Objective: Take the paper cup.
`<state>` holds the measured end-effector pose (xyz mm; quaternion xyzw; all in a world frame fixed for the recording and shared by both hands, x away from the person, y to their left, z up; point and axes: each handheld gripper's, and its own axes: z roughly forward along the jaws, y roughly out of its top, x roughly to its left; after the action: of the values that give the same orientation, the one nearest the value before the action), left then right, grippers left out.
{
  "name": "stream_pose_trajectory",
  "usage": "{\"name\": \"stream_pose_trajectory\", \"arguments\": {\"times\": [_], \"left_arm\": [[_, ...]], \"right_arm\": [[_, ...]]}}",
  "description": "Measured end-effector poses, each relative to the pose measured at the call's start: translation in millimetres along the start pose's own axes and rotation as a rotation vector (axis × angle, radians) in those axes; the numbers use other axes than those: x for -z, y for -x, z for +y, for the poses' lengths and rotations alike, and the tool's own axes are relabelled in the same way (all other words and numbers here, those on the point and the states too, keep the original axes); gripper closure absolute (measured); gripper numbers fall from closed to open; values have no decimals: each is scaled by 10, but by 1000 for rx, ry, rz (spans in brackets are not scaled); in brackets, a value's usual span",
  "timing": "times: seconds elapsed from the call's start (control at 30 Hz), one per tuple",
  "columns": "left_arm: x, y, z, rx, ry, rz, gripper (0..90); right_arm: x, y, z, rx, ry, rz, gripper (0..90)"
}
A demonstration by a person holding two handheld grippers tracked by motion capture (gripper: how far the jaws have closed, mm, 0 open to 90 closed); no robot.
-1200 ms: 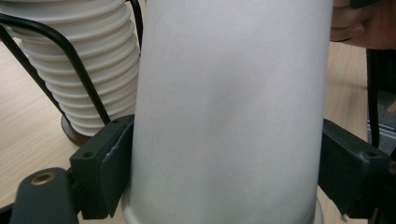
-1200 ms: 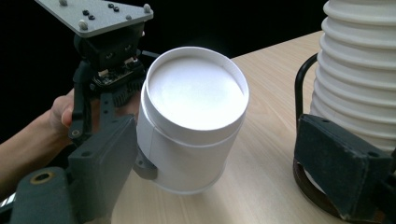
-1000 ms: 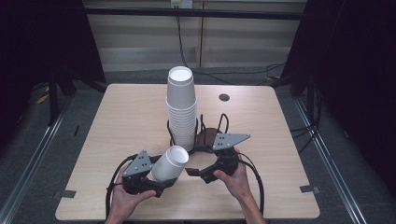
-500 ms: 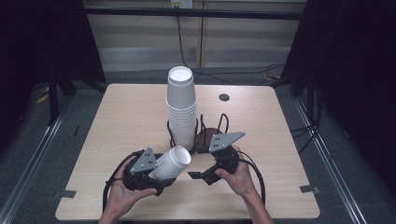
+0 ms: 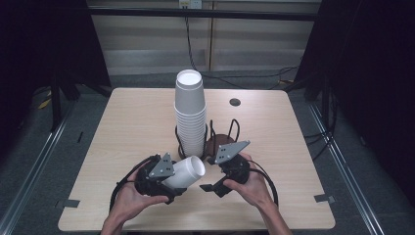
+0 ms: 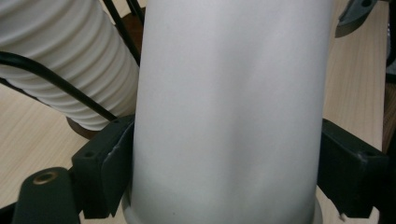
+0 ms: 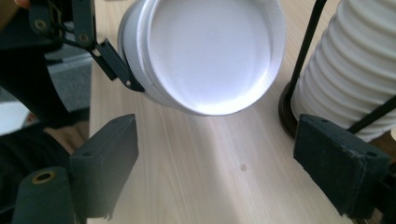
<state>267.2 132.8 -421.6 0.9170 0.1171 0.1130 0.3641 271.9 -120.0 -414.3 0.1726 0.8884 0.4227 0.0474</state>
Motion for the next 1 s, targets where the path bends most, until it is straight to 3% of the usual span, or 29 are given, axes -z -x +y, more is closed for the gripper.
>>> {"name": "stream_pose_trajectory", "arguments": {"times": [0.17,0.53,1.0], "left_arm": [[-26,0,-5,-21,-46,-3,153],[-104,43,-16,-74,-140,-19,152],[-164,95,-13,-105,-177,-51,153]], "right_arm": [[-35,-6,-16,12,-55,5,137],[-133,13,7,20,-121,42,136],[-251,15,42,32,-219,106,157]]}}
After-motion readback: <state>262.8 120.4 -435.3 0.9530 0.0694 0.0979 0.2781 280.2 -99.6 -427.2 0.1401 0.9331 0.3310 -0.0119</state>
